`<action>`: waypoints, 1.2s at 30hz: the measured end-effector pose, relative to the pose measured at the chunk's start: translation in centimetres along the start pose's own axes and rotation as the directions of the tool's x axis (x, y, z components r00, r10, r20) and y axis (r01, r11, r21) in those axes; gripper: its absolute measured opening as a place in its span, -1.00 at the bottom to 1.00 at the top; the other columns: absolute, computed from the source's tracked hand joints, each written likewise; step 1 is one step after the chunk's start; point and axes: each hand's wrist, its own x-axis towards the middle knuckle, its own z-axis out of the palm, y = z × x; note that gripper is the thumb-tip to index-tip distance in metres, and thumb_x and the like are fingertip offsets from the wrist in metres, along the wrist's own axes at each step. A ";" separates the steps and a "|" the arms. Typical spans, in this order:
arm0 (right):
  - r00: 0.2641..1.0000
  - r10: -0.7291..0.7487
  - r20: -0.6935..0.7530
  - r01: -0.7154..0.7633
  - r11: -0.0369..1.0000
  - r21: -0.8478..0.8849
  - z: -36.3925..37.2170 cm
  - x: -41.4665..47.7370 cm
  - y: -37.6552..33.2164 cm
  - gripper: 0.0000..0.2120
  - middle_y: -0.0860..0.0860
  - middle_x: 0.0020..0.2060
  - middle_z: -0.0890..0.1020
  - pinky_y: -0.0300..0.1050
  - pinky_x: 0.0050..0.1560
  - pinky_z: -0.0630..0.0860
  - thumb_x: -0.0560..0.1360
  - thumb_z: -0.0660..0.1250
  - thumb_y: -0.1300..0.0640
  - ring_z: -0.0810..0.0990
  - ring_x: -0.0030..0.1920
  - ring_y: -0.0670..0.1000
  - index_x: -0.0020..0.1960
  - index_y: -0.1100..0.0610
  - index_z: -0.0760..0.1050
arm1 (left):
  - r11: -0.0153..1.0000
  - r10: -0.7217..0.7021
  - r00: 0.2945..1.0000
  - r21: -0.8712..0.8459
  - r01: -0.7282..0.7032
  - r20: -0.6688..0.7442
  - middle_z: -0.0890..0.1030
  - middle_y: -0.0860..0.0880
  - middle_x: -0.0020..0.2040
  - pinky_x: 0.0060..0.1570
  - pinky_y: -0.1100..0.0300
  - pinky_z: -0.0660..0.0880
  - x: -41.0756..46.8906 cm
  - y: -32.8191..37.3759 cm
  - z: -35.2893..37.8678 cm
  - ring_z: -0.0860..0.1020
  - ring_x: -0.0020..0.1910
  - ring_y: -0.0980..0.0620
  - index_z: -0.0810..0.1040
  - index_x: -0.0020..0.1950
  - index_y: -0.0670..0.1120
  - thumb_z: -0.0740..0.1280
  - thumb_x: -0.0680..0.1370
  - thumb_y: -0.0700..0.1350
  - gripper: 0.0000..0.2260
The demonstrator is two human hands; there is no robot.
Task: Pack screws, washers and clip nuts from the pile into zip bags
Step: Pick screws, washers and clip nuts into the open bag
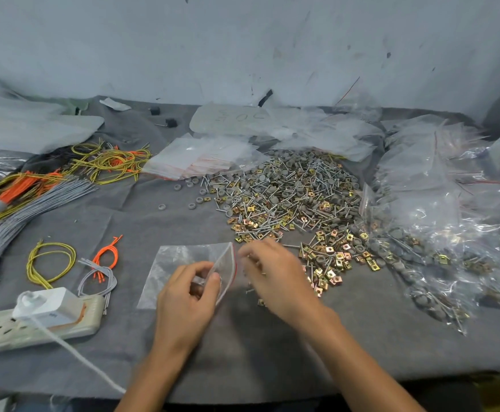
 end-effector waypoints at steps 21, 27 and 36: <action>0.946 0.193 0.260 -0.122 0.957 -0.264 -3.7 0.9 -0.9 -0.84 0.18 -0.10 0.63 0.09 -0.12 0.44 0.66 0.11 0.03 0.55 -0.10 0.27 0.04 0.12 0.33 | 1.000 0.012 0.999 0.004 -0.012 0.036 0.65 0.06 -0.13 -0.08 0.30 0.48 0.2 0.1 -0.1 0.58 -0.14 0.13 0.69 0.16 -0.03 0.40 0.55 -0.02 -0.77; 0.952 0.102 0.290 0.006 0.937 -0.349 0.8 0.8 -4.4 -0.76 0.18 0.08 0.65 0.08 -0.03 0.47 0.68 0.13 0.04 0.60 0.11 0.28 0.21 0.18 0.40 | 0.998 0.056 0.998 0.026 -0.056 0.020 0.66 0.10 -0.09 -0.08 0.51 0.39 0.1 -0.1 0.0 0.57 -0.09 0.24 0.70 0.10 -0.03 0.35 0.53 -0.03 -0.79; 0.975 0.036 0.221 0.054 0.919 -0.390 1.5 0.4 -3.7 -0.85 0.10 0.03 0.64 0.00 -0.09 0.43 0.66 0.22 0.08 0.61 0.07 0.22 0.11 0.13 0.49 | 1.000 -0.005 1.000 -0.031 0.005 -0.006 0.67 0.20 -0.05 -0.05 0.51 0.41 0.3 -0.7 0.2 0.59 -0.05 0.29 0.70 0.09 0.02 0.40 0.59 -0.14 -0.86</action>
